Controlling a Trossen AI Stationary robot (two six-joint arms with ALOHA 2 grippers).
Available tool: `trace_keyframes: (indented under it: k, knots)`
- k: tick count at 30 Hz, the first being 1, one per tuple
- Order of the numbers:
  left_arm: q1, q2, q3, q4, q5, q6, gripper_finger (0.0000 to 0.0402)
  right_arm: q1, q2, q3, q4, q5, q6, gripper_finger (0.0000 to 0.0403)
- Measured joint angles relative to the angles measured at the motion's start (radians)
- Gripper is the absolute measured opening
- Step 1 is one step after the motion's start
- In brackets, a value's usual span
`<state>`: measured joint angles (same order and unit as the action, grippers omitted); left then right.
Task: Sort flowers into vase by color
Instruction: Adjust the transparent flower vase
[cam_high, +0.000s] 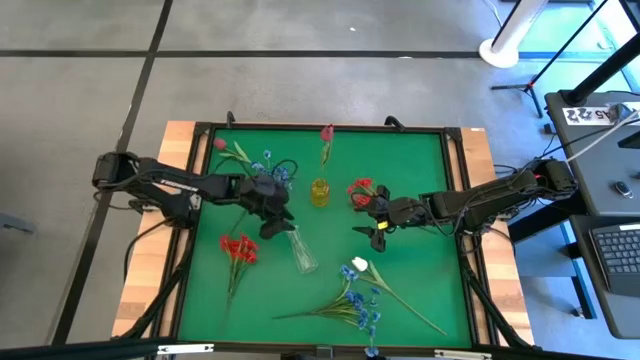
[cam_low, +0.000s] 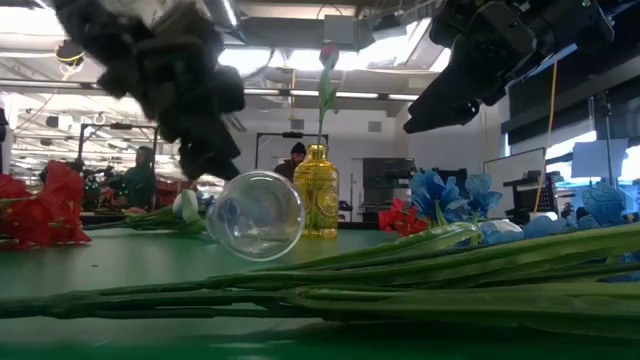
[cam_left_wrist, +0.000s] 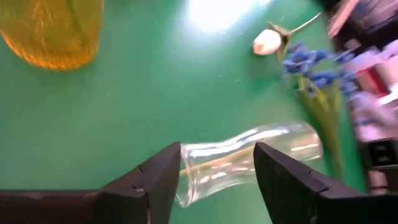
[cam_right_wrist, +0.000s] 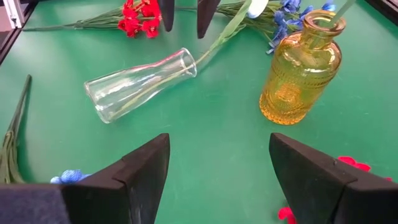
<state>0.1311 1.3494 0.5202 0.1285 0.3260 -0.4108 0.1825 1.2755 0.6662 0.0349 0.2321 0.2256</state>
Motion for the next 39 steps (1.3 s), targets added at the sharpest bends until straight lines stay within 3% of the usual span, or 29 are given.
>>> trace_keyframes:
  k: [4, 7, 21, 30, 39]
  knots:
    - [0.07, -0.019, -0.11, 0.178, 0.141, -0.063, 0.0168, 0.0, 0.0, 0.0, -0.001, 0.0, 0.0, 0.0273]
    - [0.086, -0.017, -0.147, 0.211, 0.189, -0.11, 0.0155, 0.0, 0.0, 0.0, -0.002, 0.0, 0.0, 0.0273]
    - [0.029, -0.014, -0.151, 0.198, 0.093, -0.105, 0.0151, 0.0, 0.0, 0.0, 0.027, 0.02, 0.0, 0.0273]
    - [0.047, 0.007, -0.151, 0.219, 0.097, -0.103, 0.0151, 0.0, 0.0, 0.0, 0.027, 0.021, 0.0, 0.0273]
    - [0.047, 0.122, -0.08, 0.234, 0.124, -0.076, 0.0151, 0.0, -0.001, 0.0, 0.032, 0.021, 0.0, 0.0273]
